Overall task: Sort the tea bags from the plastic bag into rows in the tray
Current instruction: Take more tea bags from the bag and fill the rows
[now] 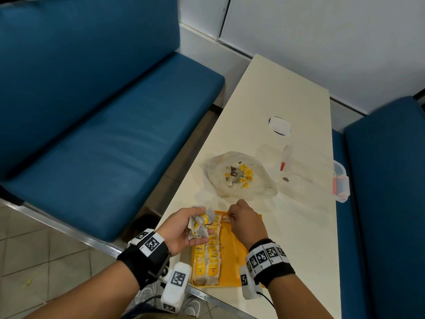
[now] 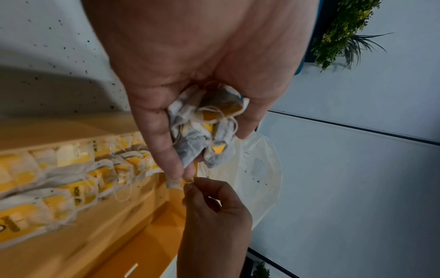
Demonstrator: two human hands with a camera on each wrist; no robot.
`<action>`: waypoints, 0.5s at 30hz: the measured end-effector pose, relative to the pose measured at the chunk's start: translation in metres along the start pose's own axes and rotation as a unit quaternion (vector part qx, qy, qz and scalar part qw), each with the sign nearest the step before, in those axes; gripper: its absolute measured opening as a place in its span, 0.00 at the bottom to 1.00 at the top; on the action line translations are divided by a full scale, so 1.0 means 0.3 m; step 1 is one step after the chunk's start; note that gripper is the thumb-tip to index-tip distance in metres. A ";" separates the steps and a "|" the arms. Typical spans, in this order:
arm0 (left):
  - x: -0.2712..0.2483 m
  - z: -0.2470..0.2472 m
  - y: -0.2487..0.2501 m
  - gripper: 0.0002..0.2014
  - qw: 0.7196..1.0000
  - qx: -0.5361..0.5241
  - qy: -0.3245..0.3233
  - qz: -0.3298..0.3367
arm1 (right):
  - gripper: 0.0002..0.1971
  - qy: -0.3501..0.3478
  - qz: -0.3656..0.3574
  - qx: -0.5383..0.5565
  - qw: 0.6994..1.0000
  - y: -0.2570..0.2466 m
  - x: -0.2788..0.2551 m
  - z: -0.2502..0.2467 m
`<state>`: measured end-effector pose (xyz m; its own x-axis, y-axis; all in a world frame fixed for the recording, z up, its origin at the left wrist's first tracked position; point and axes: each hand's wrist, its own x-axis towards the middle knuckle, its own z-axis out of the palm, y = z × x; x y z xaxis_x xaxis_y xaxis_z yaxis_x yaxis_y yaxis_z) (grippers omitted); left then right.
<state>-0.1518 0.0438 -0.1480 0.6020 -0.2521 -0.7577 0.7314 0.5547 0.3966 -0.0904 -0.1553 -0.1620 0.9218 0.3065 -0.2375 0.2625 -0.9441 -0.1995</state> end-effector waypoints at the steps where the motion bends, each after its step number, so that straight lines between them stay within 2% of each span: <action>1: -0.001 0.000 0.000 0.18 1.000 0.001 0.000 0.000 | 0.07 0.005 0.002 0.001 1.000 -0.004 0.002 0.005; 11: -0.002 -0.004 -0.001 0.19 1.000 0.003 -0.001 0.000 | 0.01 0.038 0.035 0.094 0.994 -0.001 0.003 0.039; 15: -0.001 -0.002 0.000 0.19 1.000 0.007 0.001 0.000 | 0.05 0.042 0.064 0.114 0.991 -0.007 0.012 0.031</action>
<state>-0.1523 0.0444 -0.1481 0.6012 -0.2505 -0.7588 0.7360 0.5433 0.4039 -0.0902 -0.1512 -0.1712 0.9662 0.1664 -0.1967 0.0802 -0.9198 -0.3841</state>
